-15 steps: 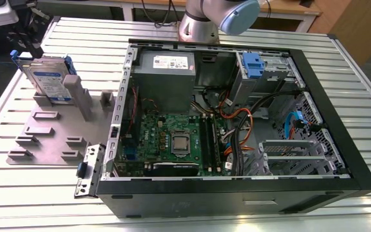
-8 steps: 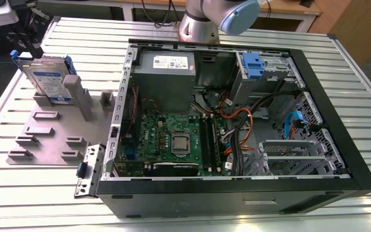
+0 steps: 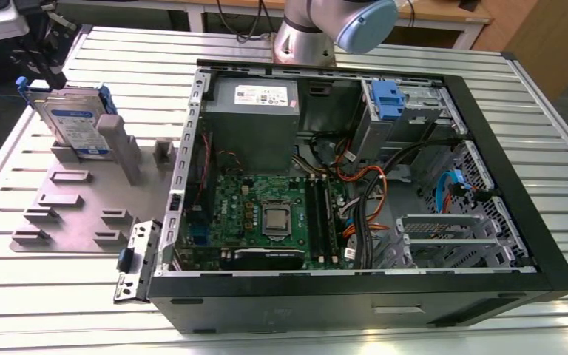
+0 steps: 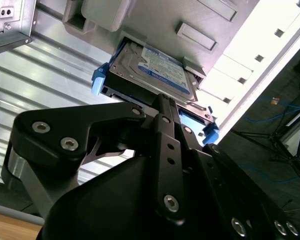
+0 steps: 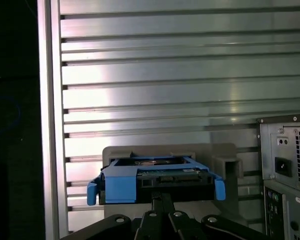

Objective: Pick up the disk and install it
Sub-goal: 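Pick up the disk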

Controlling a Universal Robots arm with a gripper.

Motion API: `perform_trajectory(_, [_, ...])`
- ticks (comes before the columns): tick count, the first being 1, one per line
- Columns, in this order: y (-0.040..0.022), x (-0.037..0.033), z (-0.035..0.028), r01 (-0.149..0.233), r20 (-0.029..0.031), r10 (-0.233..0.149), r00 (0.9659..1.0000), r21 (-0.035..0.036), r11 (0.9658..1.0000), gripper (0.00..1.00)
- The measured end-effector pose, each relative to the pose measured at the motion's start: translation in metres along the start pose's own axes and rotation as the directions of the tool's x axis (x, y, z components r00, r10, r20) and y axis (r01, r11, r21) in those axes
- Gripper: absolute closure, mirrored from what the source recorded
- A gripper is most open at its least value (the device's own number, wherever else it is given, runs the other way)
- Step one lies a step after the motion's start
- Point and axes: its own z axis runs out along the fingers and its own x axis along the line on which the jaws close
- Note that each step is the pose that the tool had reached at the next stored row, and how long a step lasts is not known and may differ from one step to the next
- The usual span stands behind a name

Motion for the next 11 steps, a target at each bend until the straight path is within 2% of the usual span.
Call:
perform_trajectory(5, [0.0000,0.0000,0.0001,0.052,-0.0022,-0.052,0.9987,-0.0013,0.9987,0.89])
perform_trajectory(11, [-0.0001,0.0000,0.0001,0.058,-0.0024,-0.058,0.9983,-0.0016,0.9983,0.89])
